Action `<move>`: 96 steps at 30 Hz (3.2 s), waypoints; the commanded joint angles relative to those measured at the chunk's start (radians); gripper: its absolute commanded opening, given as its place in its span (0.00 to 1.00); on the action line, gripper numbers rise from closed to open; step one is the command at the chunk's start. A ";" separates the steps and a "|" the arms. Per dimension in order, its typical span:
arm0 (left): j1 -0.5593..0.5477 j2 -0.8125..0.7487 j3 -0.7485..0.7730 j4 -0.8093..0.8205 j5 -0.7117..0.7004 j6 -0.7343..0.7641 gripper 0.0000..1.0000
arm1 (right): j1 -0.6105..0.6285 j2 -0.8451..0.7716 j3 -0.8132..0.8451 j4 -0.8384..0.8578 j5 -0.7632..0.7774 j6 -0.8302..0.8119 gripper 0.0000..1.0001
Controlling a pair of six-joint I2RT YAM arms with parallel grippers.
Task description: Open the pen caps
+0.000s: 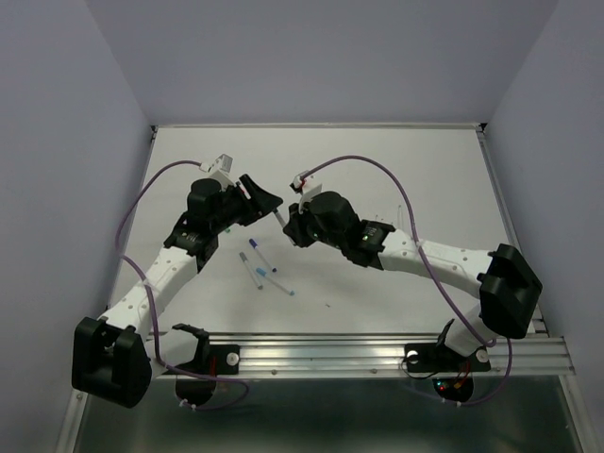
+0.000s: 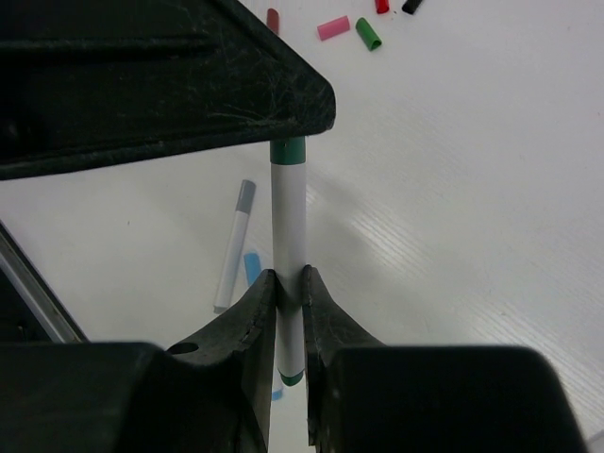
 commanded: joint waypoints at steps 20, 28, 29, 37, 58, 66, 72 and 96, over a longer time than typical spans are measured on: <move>-0.020 -0.013 -0.007 0.065 0.000 -0.017 0.00 | 0.002 0.007 0.047 0.073 -0.046 -0.037 0.25; -0.028 -0.007 -0.007 0.066 0.012 -0.017 0.00 | 0.002 0.057 0.110 0.071 -0.018 -0.072 0.51; -0.028 -0.009 -0.007 0.066 0.012 -0.017 0.00 | 0.002 0.065 0.117 0.071 -0.021 -0.075 0.50; -0.029 -0.009 0.006 0.060 -0.018 -0.020 0.00 | -0.007 0.085 0.121 0.073 -0.082 -0.077 0.01; 0.282 0.409 0.434 -0.099 -0.174 0.101 0.00 | 0.004 -0.282 -0.430 0.087 -0.179 0.210 0.01; 0.284 0.511 0.432 -0.268 -0.354 0.161 0.00 | -0.256 -0.282 -0.397 -0.076 0.016 0.228 0.01; 0.282 0.614 0.435 -0.288 -0.431 0.176 0.03 | -0.417 -0.289 -0.393 -0.142 0.077 0.210 0.03; 0.282 0.691 0.564 -0.391 -0.443 0.218 0.61 | -0.510 -0.346 -0.370 -0.242 0.214 0.162 0.10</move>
